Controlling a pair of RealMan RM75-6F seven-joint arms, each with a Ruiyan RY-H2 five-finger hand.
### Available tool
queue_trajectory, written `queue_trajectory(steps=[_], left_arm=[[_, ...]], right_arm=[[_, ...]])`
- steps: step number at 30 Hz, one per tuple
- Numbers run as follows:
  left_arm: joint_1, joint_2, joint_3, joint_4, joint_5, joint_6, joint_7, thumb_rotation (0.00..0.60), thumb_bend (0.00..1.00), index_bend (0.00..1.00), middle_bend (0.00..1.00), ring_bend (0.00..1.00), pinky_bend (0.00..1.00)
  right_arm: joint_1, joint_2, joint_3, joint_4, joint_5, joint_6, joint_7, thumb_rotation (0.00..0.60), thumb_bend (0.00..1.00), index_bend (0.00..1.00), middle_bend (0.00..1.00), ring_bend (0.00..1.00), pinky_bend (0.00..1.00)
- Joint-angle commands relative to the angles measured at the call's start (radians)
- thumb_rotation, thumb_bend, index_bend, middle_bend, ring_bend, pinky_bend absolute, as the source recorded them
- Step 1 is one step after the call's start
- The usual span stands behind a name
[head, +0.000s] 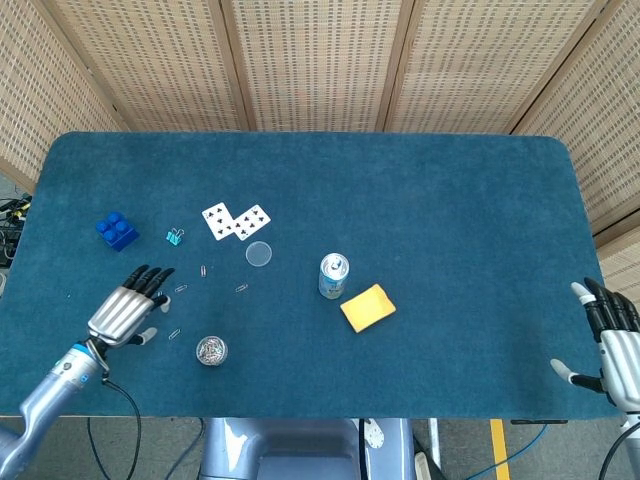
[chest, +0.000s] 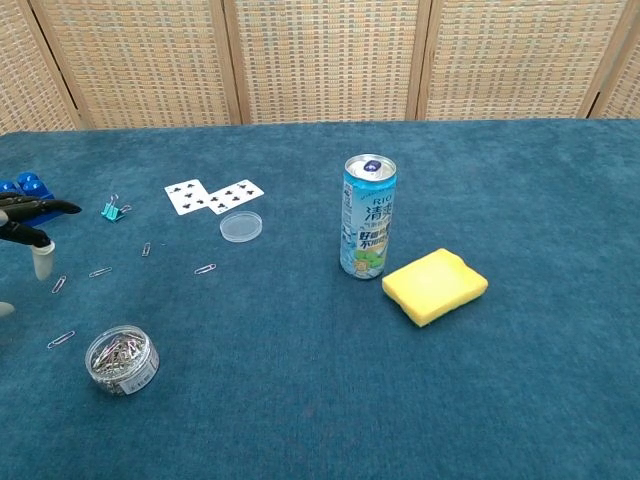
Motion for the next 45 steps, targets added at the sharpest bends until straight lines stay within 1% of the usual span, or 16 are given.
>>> queue_trajectory(steps=[1,6,14,19,27,36,45], left_arm=[[0.013,-0.042,-0.008,0.103,-0.025,-0.019,-0.085,0.600,0.30,0.45,0.00,0.00,0.00],[-0.009,-0.110,-0.036,0.232,-0.038,-0.050,-0.137,0.600,0.31,0.46,0.00,0.00,0.00],[-0.048,-0.192,-0.055,0.350,-0.045,-0.112,-0.151,0.600,0.32,0.46,0.00,0.00,0.00],[-0.072,-0.217,-0.065,0.384,-0.045,-0.136,-0.143,0.600,0.35,0.46,0.00,0.00,0.00],[-0.092,-0.228,-0.082,0.390,-0.060,-0.158,-0.115,0.600,0.36,0.46,0.00,0.00,0.00],[-0.077,-0.219,-0.073,0.402,-0.070,-0.163,-0.124,0.600,0.37,0.46,0.00,0.00,0.00],[-0.059,-0.251,-0.065,0.446,-0.066,-0.153,-0.161,0.600,0.37,0.46,0.00,0.00,0.00]], right_arm=[[0.003,-0.004,-0.003,-0.002,-0.002,-0.006,-0.010,0.600,0.00,0.05,0.00,0.00,0.00],[0.006,-0.012,-0.004,-0.004,0.002,-0.012,-0.029,0.600,0.00,0.05,0.00,0.00,0.00],[0.012,-0.018,-0.001,-0.001,0.016,-0.022,-0.041,0.600,0.00,0.04,0.00,0.00,0.00],[0.014,-0.020,0.001,0.002,0.023,-0.027,-0.040,0.600,0.00,0.05,0.00,0.00,0.00],[0.016,-0.020,0.000,0.003,0.026,-0.031,-0.041,0.600,0.00,0.05,0.00,0.00,0.00],[0.014,-0.017,-0.001,0.003,0.022,-0.026,-0.033,0.600,0.00,0.05,0.00,0.00,0.00],[0.012,-0.015,-0.002,0.002,0.018,-0.022,-0.030,0.600,0.00,0.05,0.00,0.00,0.00]])
